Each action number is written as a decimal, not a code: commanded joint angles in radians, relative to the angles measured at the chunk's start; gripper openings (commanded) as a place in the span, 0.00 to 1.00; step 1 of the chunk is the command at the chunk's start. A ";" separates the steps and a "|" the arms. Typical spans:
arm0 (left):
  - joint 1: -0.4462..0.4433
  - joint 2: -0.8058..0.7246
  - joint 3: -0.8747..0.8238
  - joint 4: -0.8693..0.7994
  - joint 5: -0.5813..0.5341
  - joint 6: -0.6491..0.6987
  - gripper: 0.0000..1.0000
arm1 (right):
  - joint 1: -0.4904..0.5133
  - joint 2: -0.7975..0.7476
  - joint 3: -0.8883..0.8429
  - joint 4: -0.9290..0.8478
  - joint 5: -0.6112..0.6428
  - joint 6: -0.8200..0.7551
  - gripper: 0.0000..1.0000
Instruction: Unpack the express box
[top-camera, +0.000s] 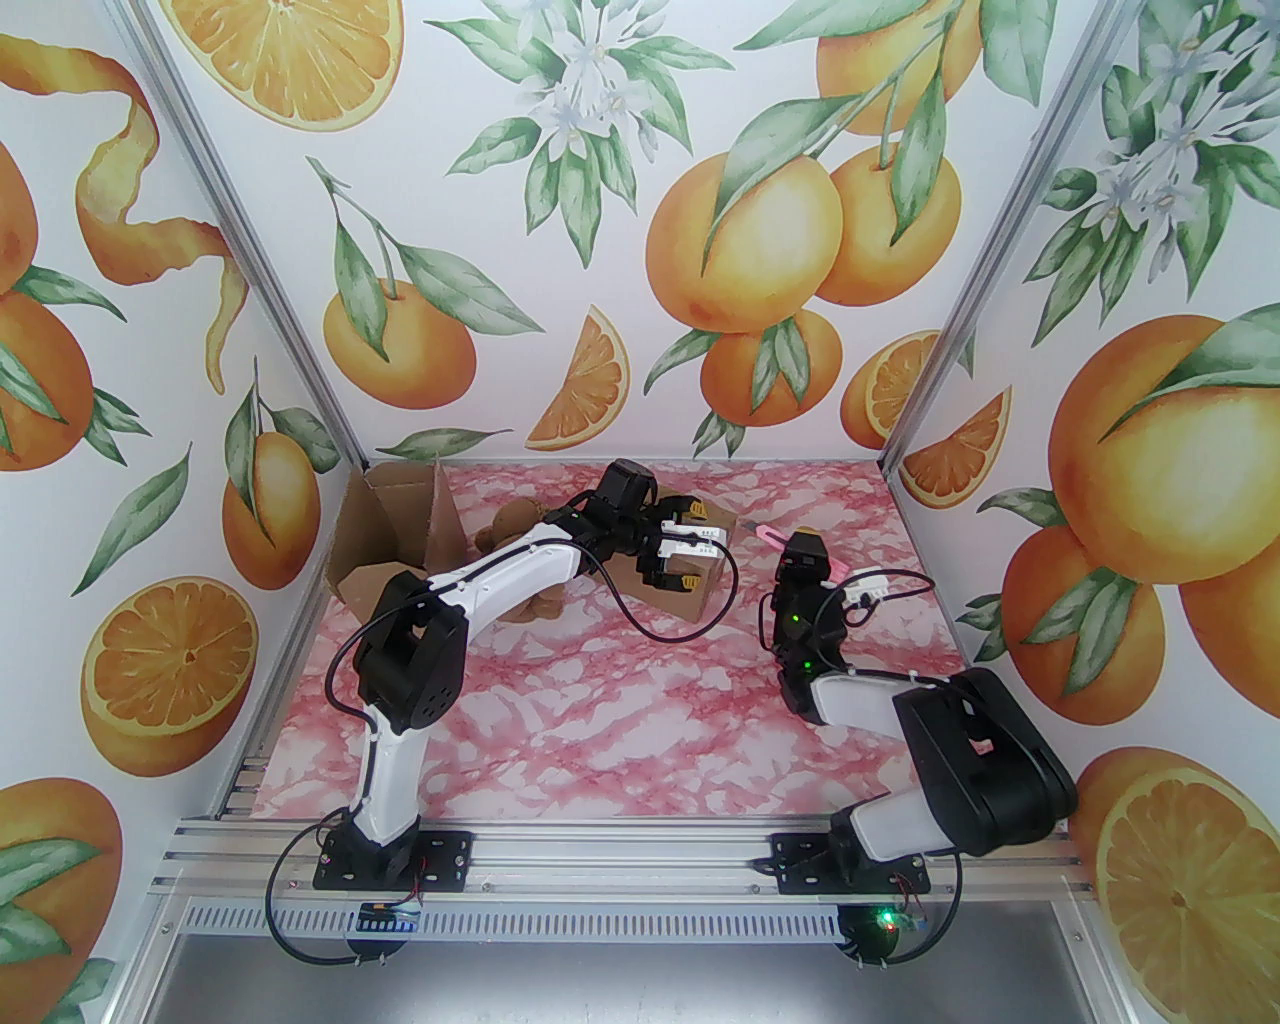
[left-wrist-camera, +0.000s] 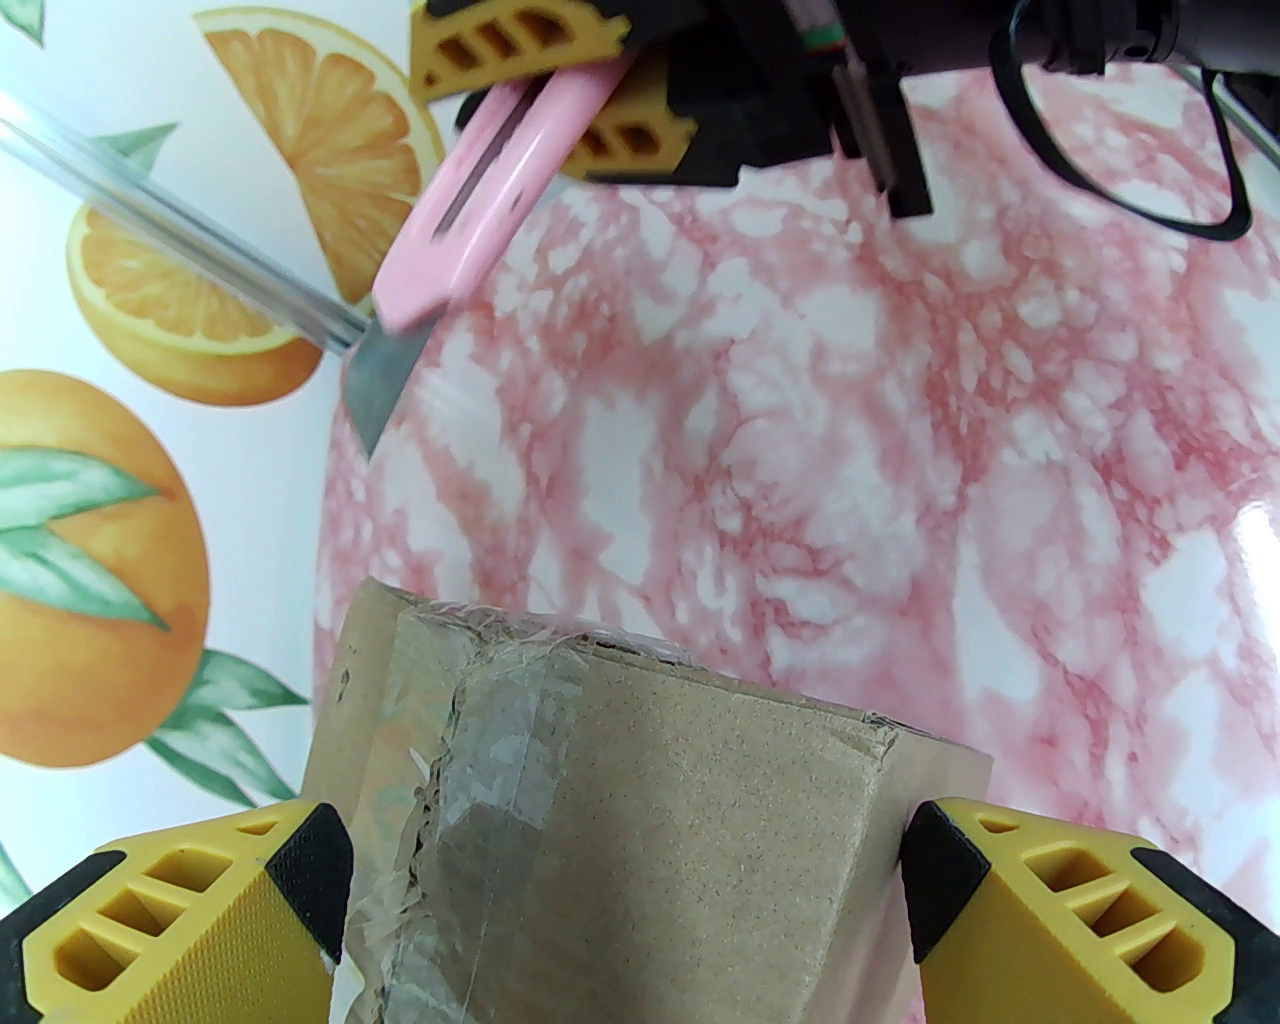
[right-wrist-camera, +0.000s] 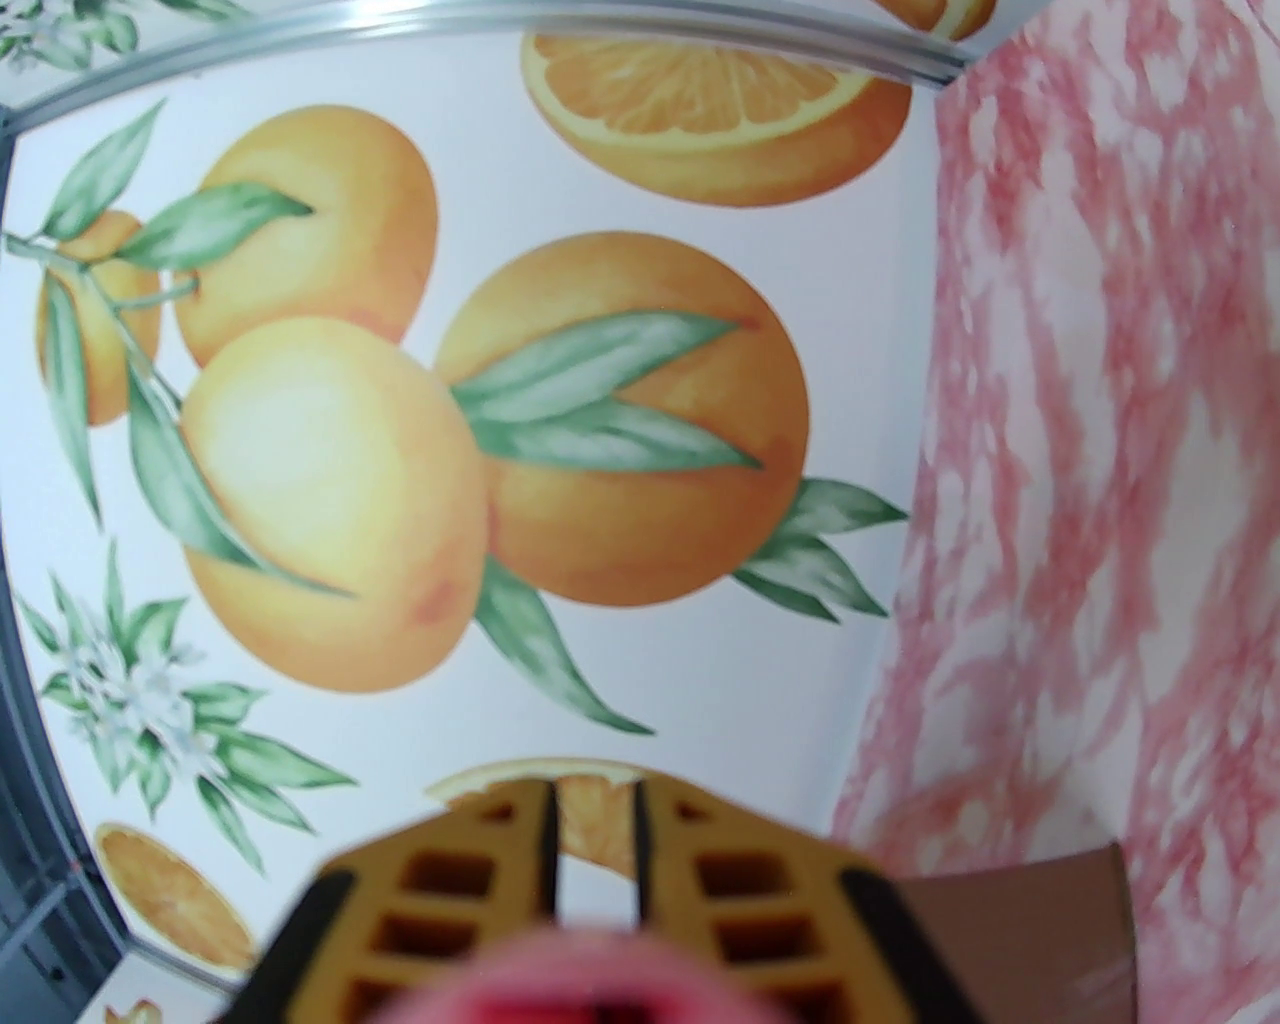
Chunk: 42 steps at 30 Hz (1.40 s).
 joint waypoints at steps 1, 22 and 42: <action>-0.002 0.003 -0.006 0.009 0.004 -0.004 0.95 | -0.005 0.033 0.040 -0.015 -0.037 -0.032 0.00; -0.001 0.008 -0.008 0.011 0.012 -0.012 0.95 | -0.011 0.067 0.038 -0.037 -0.014 -0.042 0.00; -0.005 0.008 -0.020 0.025 0.021 -0.024 0.95 | -0.001 0.152 0.066 0.098 -0.034 -0.027 0.00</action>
